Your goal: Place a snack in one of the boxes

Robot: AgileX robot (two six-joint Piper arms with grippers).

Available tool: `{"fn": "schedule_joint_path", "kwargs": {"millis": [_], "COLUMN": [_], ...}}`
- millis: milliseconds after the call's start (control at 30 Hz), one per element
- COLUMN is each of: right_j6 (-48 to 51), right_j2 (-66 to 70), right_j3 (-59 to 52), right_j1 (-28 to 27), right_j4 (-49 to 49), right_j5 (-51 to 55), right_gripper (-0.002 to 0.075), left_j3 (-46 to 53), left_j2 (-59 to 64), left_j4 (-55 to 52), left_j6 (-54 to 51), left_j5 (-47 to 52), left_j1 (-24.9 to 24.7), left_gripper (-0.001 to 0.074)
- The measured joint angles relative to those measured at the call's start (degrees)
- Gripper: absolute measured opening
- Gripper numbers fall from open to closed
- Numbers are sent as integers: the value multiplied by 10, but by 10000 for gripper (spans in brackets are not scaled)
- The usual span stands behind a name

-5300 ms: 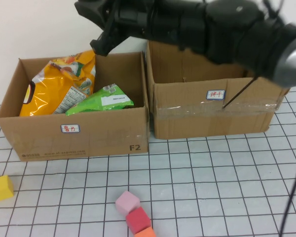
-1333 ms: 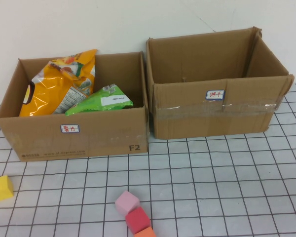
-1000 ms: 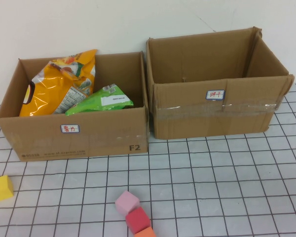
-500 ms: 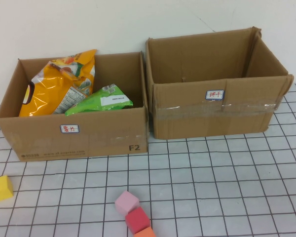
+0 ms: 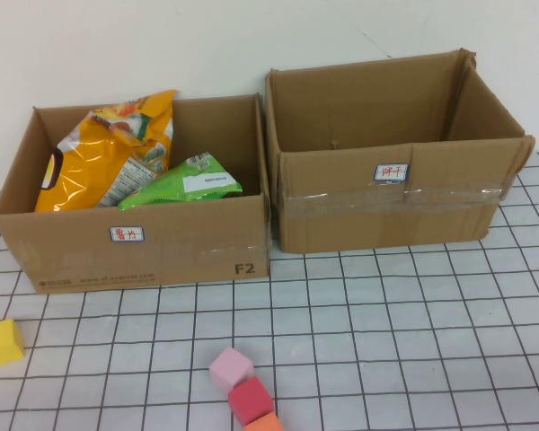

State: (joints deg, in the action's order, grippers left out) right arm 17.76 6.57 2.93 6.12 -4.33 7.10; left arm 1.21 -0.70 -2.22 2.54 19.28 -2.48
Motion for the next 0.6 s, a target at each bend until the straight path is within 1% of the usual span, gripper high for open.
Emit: {"fn": "schedule_joint_path", "kwargs": {"millis": [67,167,500,600], "right_j6": [0,0,0,-27], "right_j2": [-39,-69,-70,-70], "right_j3": [-34,-44,-45,-45], "right_j1": [-17,-25,-25,-25], "right_j4": [1,1,4,3], "right_j5": [-6,21,81,104], "right_gripper": [0,0,0,0], "left_j3": [0,0,0,0], "left_j2": [0,0,0,0], "left_j4": [0,0,-1,-1], "left_j6": [0,0,0,0], "left_j5": [0,0,0,0], "left_j1": [0,0,0,0], "left_gripper": [-1,-1,-2,-2]}}
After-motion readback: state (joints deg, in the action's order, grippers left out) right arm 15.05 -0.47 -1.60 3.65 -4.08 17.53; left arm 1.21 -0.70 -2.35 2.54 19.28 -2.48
